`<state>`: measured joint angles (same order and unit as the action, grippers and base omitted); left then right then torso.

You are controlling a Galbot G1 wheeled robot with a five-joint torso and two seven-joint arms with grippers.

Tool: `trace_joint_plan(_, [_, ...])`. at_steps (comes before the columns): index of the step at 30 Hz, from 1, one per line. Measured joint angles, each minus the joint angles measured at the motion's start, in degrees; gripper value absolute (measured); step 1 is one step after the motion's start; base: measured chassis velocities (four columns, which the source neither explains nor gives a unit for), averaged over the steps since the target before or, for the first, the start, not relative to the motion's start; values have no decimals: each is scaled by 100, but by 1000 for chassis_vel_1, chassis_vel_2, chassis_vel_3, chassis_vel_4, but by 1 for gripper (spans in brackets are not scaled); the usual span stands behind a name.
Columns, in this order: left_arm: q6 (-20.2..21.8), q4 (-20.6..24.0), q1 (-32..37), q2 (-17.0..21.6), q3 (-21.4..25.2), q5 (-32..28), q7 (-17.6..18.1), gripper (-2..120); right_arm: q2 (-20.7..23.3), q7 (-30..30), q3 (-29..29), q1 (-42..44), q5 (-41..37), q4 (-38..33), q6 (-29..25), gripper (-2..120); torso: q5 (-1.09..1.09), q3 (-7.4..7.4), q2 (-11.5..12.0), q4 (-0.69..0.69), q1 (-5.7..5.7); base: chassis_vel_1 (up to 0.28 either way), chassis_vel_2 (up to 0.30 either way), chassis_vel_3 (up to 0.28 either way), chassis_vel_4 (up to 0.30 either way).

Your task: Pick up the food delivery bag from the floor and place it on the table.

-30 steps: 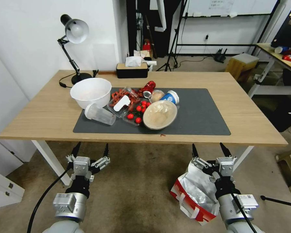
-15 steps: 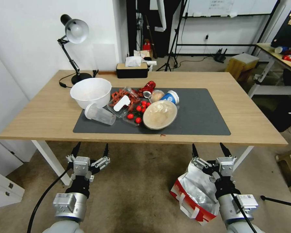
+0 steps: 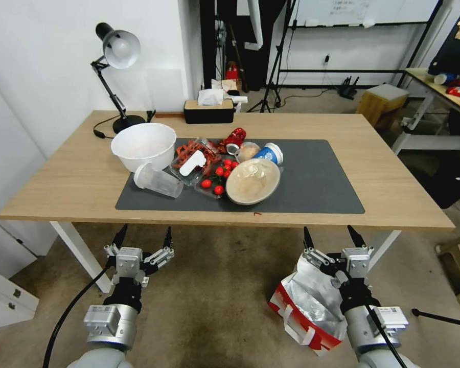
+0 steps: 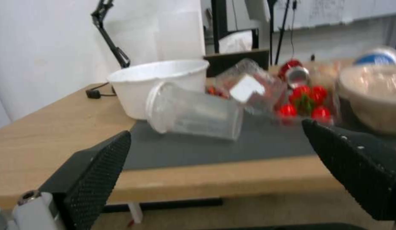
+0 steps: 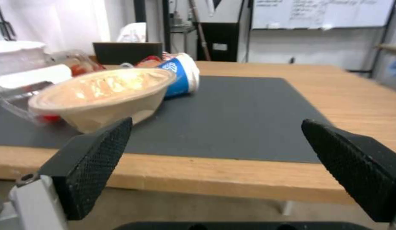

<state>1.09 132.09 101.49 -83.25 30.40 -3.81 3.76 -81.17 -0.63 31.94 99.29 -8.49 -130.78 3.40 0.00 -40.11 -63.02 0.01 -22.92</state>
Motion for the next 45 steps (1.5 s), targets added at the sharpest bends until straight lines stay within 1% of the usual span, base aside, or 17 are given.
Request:
trace_joint_plan(1, [48, 27, -66, 105, -46, -151, 154, 100, 95, -13, 11, -78, -172, 20, 71, 100, 0, 0, 0, -1, 0, 0, 0, 0, 0])
trace_joint_plan(2, [141, 66, -186, 303, -126, -432, 435, 100, 252, -37, 28, -204, -448, 54, 182, 100, 1, 0, 0, -2, 0, 0, 0, 0, 0])
trace_joint_plan(3, [209, 94, -271, 445, -189, -635, 636, 100, 373, -56, 41, -303, -661, 79, 268, 100, 0, 0, 0, -1, 0, 0, 0, 0, 0])
trace_joint_plan(4, [209, 94, -271, 445, -189, -635, 636, 100, 373, -56, 41, -303, -661, 79, 268, 100, 0, 0, 0, -1, 0, 0, 0, 0, 0])
trace_joint_plan(6, [358, 161, -464, 766, -325, -1088, 1090, 100, 525, -150, 112, -394, -978, 75, 370, 100, 1, 0, 0, 3, -1, 0, 0, 0, 0])
trace_joint_plan(7, [436, 193, -574, 942, -399, -1336, 1339, 100, 535, -194, 145, -314, -1016, 34, 374, 100, -1, 0, 0, -2, -1, 0, 0, 0, 0])
trace_joint_plan(8, [436, 193, -574, 942, -399, -1336, 1339, 100, 535, -194, 145, -314, -1016, 34, 374, 100, -1, 0, 0, -2, -1, 0, 0, 0, 0])
trace_joint_plan(9, [474, 210, -623, 1025, -438, -1459, 1461, 100, 538, -200, 155, -289, -1017, 22, 374, 100, -2, 0, 0, -4, -1, 0, 0, 0, 0])
trace_joint_plan(10, [425, 216, -660, 1152, -541, -1650, 1620, 100, 541, -202, 178, -254, -1015, -3, 374, 100, 2, 0, 0, -8, -1, 0, 0, 0, 0])
trace_joint_plan(11, [306, 201, -540, 1201, -644, -1768, 1681, 100, 539, -194, 194, -225, -997, -9, 374, 100, -4, 0, 0, -3, -1, 0, 0, 0, 0])
trace_joint_plan(12, [306, 201, -540, 1201, -644, -1768, 1681, 100, 539, -194, 194, -225, -997, -9, 374, 100, -4, 0, 0, -3, -1, 0, 0, 0, 0])
trace_joint_plan(13, [125, 158, -430, 1211, -680, -1807, 1687, 100, 532, -173, 202, -214, -971, 8, 360, 100, 2, 0, 0, 1, 0, 0, 0, 0, 0])
trace_joint_plan(15, [-115, 49, -321, 1203, -704, -1827, 1690, 100, 522, -137, 206, -202, -926, 61, 311, 100, 0, 0, 0, 0, 0, 0, 0, 0, 0])
trace_joint_plan(20, [-278, -33, -186, 1172, -751, -1896, 1700, 100, 441, -33, 206, -173, -845, 52, 247, 100, 1, 0, 0, 0, 0, 0, 0, 0, 0])
trace_joint_plan(41, [-472, 11, -28, 1136, -835, -2135, 1642, 100, 173, 104, 222, 34, -677, -139, 16, 100, 0, 0, 0, -1, 0, 0, 0, 0, 0])
trace_joint_plan(45, [-508, -6, -5, 1119, -835, -2123, 1547, 100, 84, 109, 185, 111, -640, -220, -28, 100, 0, 33, 59, -1, 26, 0, 0, 0, 0])
